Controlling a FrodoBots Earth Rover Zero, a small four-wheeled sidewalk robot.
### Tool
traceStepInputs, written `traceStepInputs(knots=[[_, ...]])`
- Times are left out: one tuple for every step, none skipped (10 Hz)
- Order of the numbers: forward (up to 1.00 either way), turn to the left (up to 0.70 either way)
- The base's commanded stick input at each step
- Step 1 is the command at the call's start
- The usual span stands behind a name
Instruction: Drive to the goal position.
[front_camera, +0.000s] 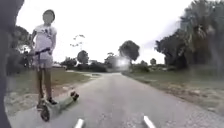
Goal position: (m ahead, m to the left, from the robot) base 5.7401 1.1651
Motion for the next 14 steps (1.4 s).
traceStepInputs(knots=[[0.7,0.0],[0.7,0.0],[0.7,0.0],[0.7,0.0],[0.7,0.0],[0.7,0.0],[0.7,0.0],[0.7,0.0],[0.7,0.0],[0.7,0.0],[0.7,0.0],[0.7,0.0],[0.7,0.0],[0.7,0.0]])
